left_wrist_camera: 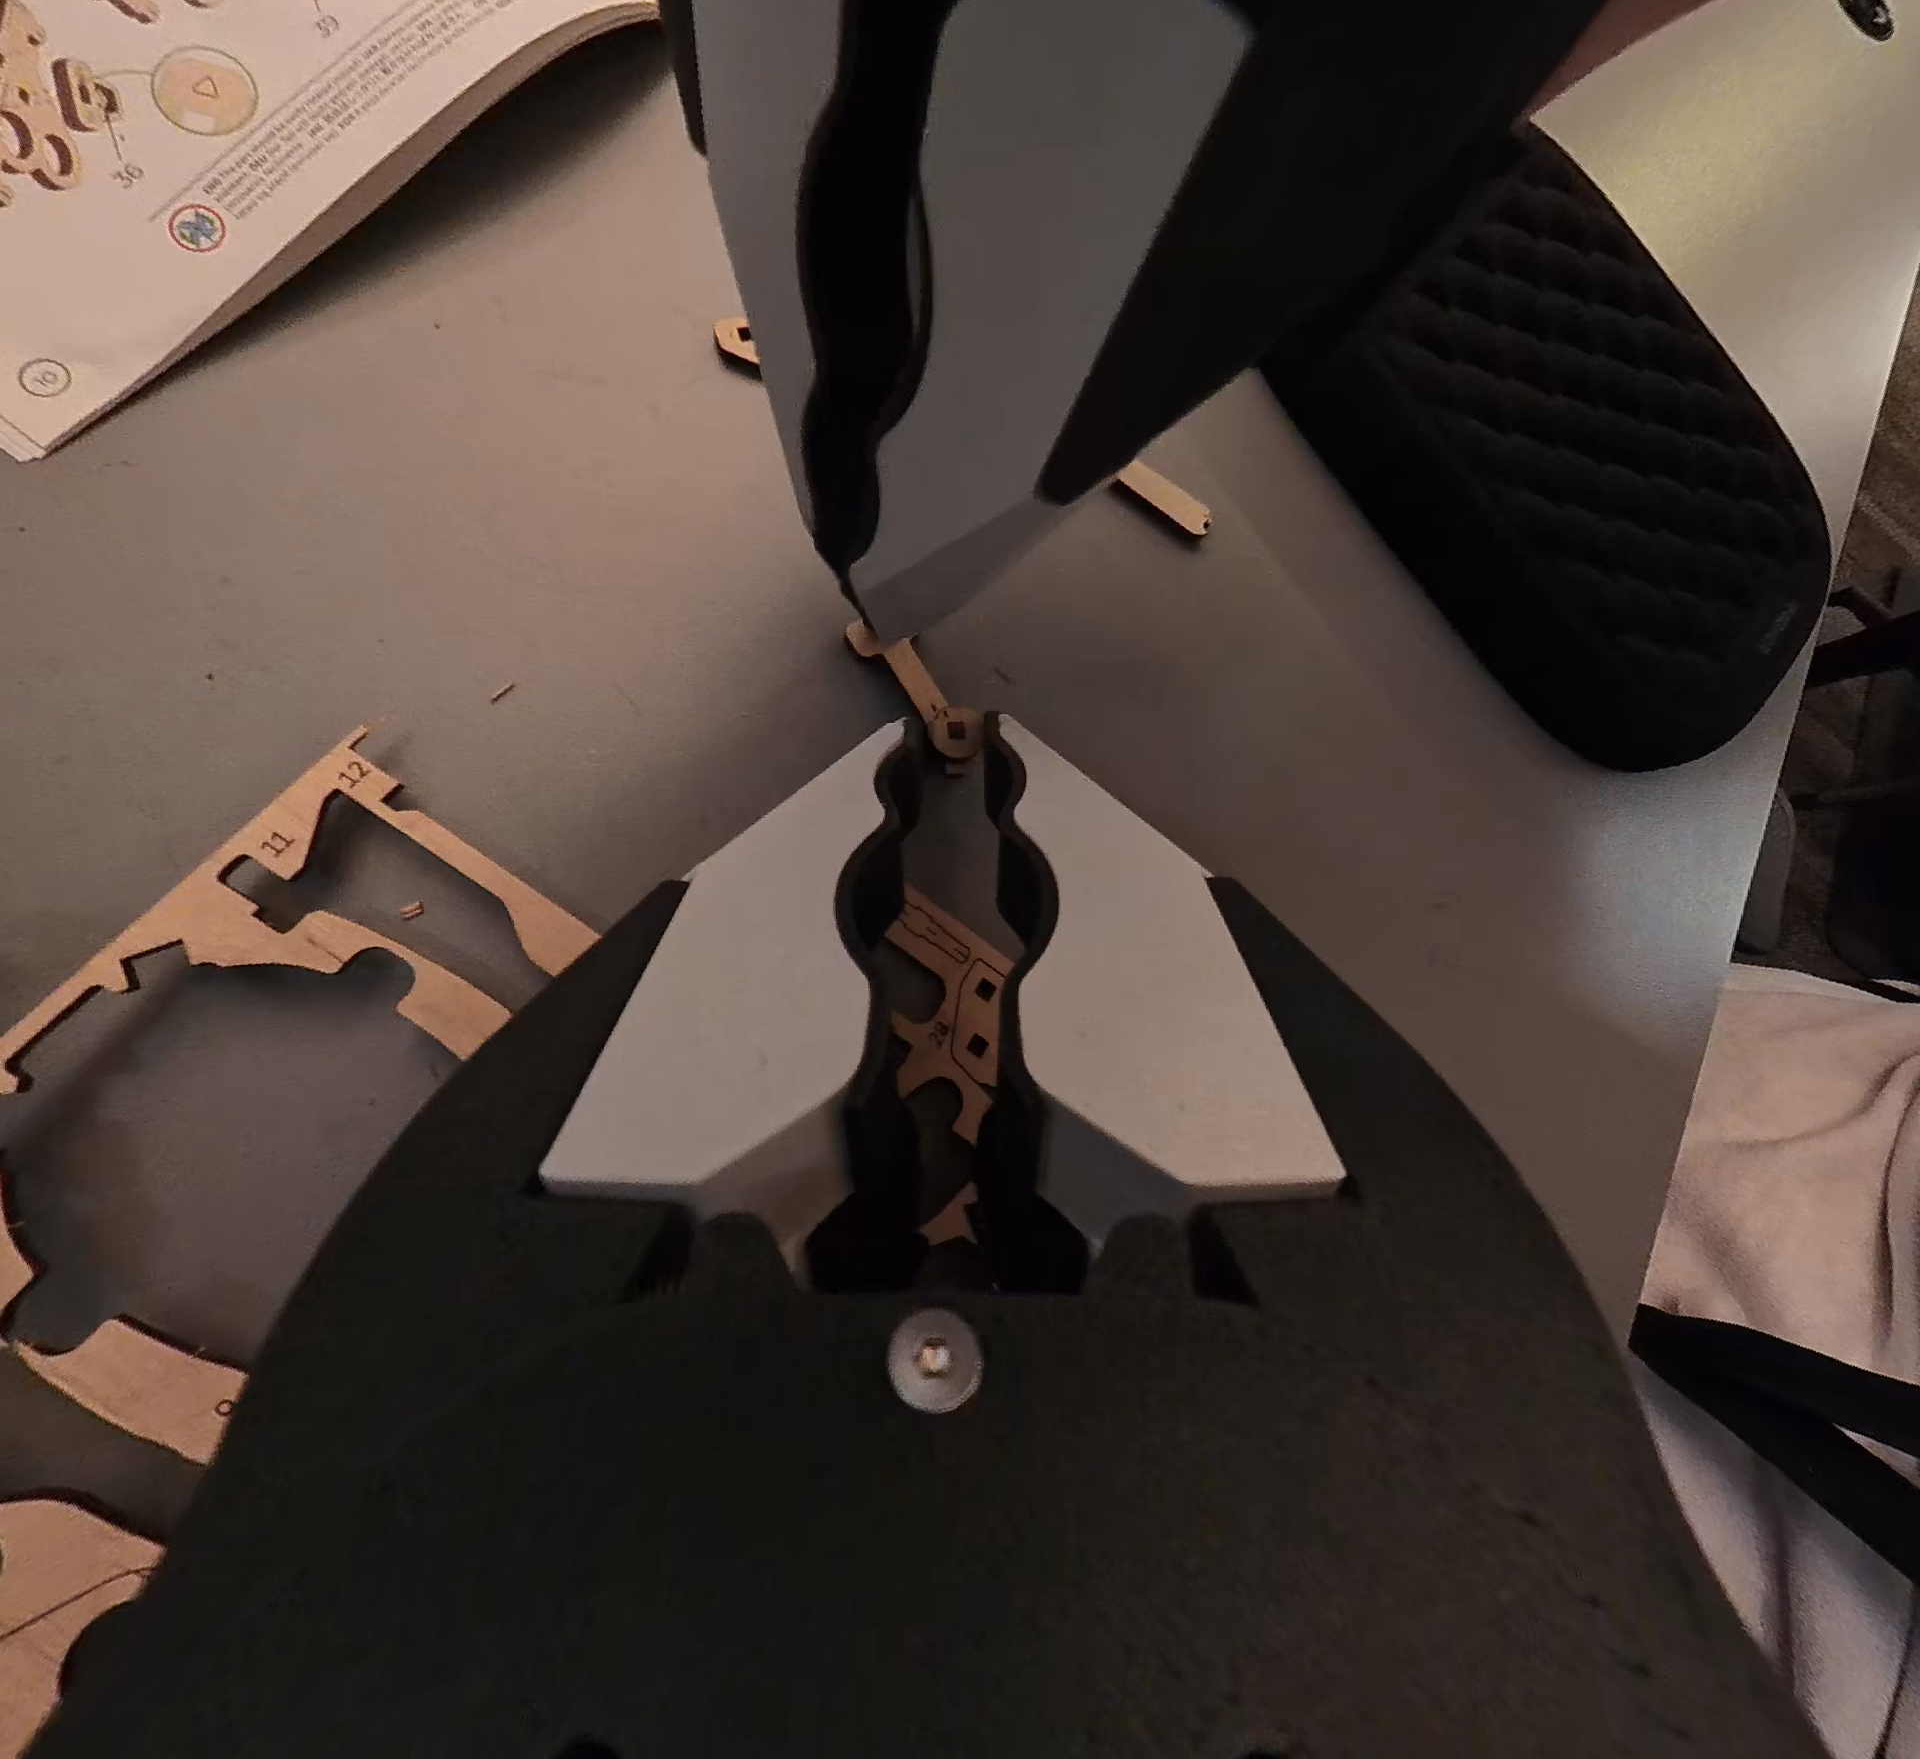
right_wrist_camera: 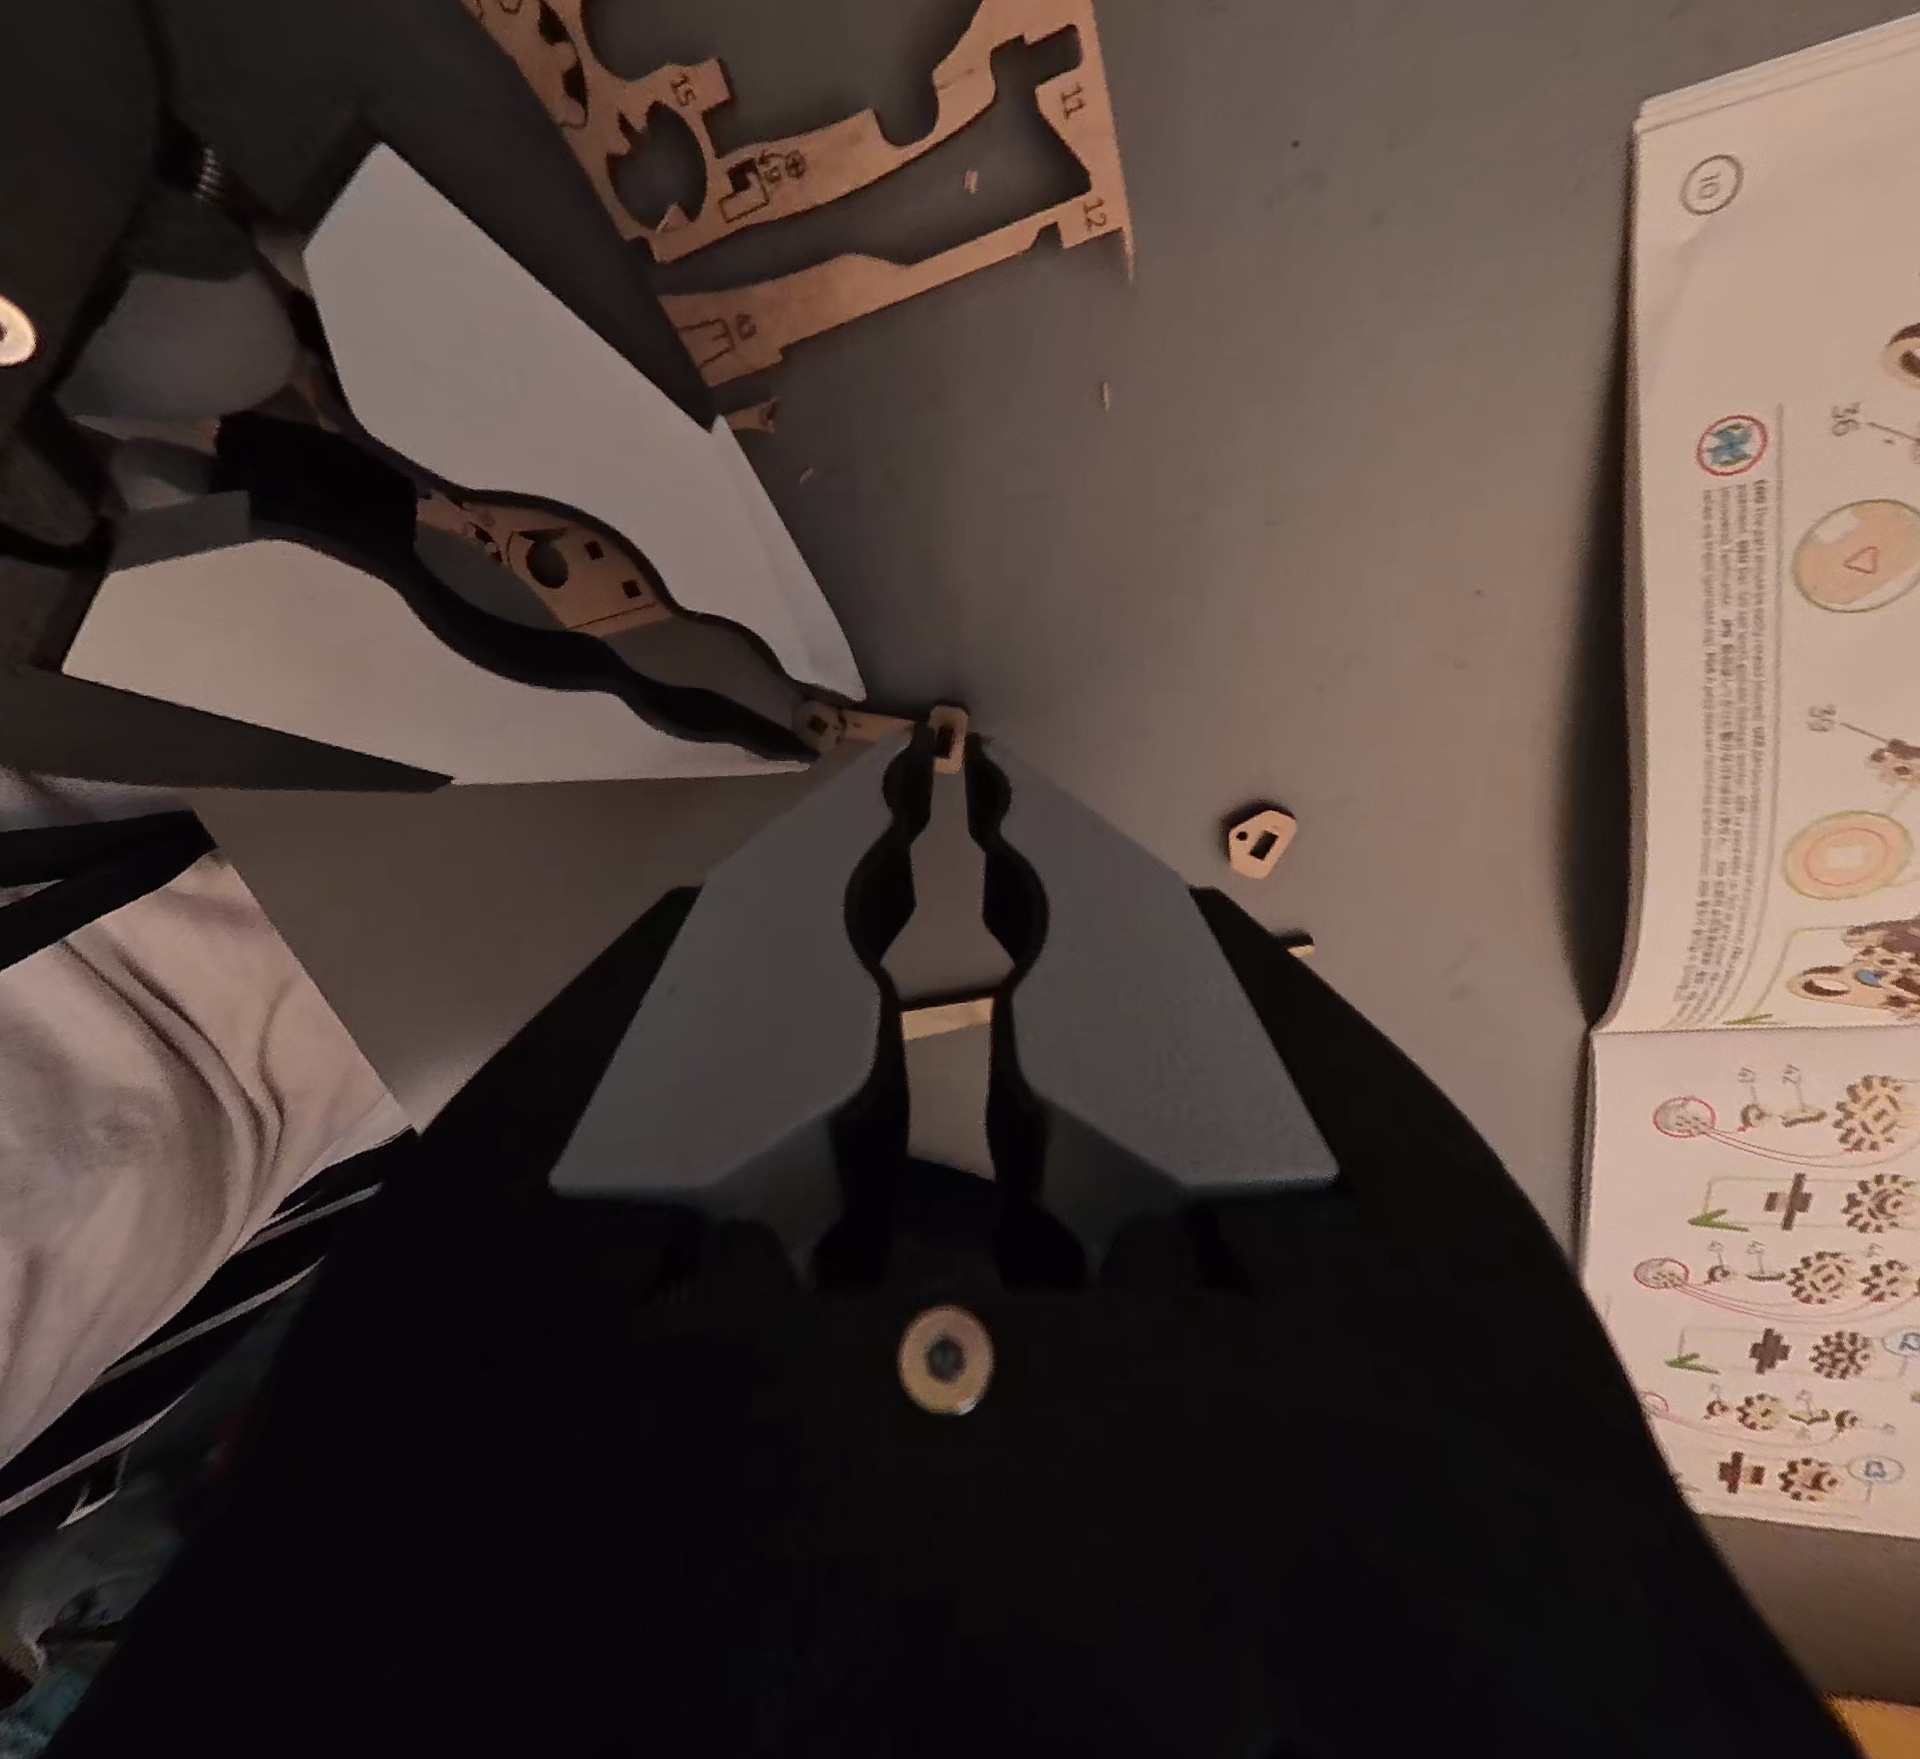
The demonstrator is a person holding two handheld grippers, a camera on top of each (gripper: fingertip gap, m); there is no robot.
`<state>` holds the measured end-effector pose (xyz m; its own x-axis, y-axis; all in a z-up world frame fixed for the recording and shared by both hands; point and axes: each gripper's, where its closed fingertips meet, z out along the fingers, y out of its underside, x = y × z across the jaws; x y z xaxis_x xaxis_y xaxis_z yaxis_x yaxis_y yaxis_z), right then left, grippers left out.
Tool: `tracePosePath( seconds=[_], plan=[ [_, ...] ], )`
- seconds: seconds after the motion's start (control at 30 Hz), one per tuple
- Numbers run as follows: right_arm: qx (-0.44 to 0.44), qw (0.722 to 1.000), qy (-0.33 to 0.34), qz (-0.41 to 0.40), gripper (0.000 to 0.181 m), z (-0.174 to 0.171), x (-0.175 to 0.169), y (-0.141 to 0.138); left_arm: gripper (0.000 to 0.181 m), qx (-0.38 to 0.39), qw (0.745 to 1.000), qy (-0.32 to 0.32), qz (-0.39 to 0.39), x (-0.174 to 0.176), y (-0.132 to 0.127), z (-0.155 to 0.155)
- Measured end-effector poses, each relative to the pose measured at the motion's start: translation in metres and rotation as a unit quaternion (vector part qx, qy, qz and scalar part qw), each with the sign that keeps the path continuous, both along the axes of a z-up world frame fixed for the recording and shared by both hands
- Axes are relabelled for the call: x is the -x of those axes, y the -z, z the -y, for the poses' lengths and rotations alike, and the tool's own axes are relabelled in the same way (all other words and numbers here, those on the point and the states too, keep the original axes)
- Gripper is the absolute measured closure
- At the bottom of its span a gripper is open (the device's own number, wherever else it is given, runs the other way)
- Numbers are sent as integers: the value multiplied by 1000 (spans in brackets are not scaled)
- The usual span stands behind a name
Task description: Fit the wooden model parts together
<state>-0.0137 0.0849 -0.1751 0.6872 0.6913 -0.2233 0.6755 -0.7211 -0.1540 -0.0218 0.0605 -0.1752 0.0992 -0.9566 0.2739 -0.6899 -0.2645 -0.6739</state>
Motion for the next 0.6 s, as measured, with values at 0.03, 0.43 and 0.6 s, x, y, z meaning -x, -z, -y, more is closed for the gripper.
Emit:
tracePosePath(
  seconds=[0.03,0.43,0.6],
  plan=[
    [5,1000,-1,1,179,1,0,2,172,0,1000,0,0,0,0,0],
    [-74,994,1,-78,181,-3,5,1,172,4,1000,-9,1,2,0,-4],
    [-141,981,13,-129,181,-4,4,-1,172,6,1000,-10,2,2,1,-4]
  ],
)
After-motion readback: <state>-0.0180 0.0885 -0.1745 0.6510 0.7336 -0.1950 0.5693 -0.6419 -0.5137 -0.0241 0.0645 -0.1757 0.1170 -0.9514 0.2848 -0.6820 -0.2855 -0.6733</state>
